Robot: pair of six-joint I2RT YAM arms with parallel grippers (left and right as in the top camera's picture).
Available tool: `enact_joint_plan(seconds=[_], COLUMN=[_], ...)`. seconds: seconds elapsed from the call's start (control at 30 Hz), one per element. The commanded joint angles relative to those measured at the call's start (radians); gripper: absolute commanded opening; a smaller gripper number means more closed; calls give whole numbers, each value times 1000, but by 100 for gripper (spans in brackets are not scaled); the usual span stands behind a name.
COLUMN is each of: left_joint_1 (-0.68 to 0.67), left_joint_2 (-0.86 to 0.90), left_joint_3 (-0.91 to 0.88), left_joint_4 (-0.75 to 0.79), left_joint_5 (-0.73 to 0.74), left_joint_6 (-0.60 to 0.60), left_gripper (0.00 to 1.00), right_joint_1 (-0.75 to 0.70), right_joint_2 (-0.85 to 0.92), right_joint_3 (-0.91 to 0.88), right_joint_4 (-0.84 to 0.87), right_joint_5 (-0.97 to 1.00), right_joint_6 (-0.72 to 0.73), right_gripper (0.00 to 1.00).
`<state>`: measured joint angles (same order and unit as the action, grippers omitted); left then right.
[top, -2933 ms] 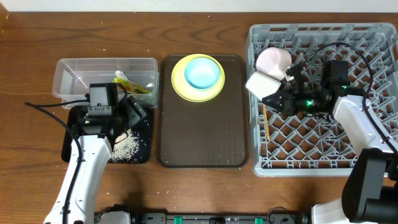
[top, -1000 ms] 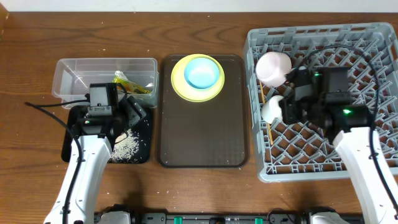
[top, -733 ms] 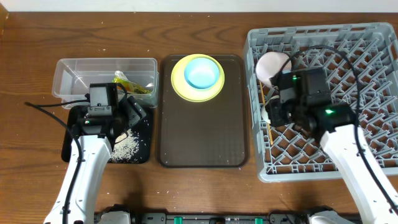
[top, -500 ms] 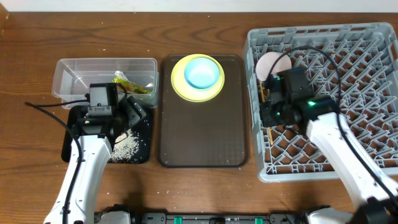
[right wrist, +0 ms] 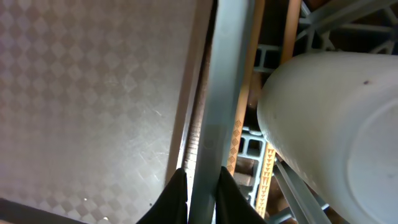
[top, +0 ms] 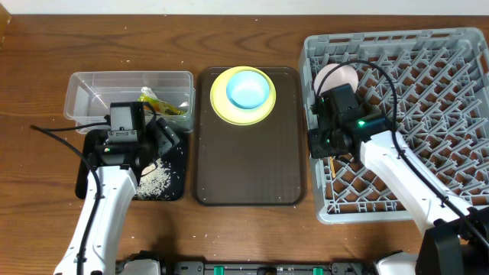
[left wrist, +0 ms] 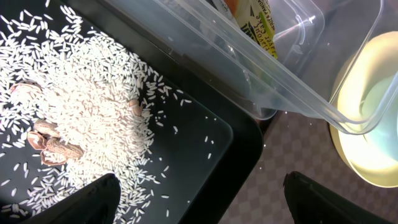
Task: Sort waste into correct bins and load items into the dishwasher rack
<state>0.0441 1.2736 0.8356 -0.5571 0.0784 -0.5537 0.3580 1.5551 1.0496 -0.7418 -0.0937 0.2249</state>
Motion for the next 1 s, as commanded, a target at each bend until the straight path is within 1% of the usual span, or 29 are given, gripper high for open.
enact_joint_plan(seconds=[0.0, 0.07, 0.17, 0.37, 0.6, 0.97], left_joint_1=[3, 3, 3, 3, 3, 3], left_joint_2=[-6, -6, -6, -6, -6, -6], left_joint_3=[-5, -5, -5, -5, -5, -5], left_joint_4=[-2, -2, -2, -2, -2, -2], left_joint_5=[-12, -12, -11, -12, -12, -12], left_joint_6=[-5, -5, -5, -5, -5, -5], left_gripper=[87, 87, 87, 87, 87, 87], right_joint_1=[14, 14, 16, 16, 17, 31], right_joint_2=[1, 1, 1, 1, 1, 1], right_joint_3=[-1, -1, -1, -1, -1, -1], right_joint_4=[40, 47, 55, 59, 93, 123], right_joint_5=[-8, -8, -8, -8, -16, -16], right_joint_6=[22, 40, 57, 60, 105, 119], right_gripper=[6, 4, 2, 2, 3, 4])
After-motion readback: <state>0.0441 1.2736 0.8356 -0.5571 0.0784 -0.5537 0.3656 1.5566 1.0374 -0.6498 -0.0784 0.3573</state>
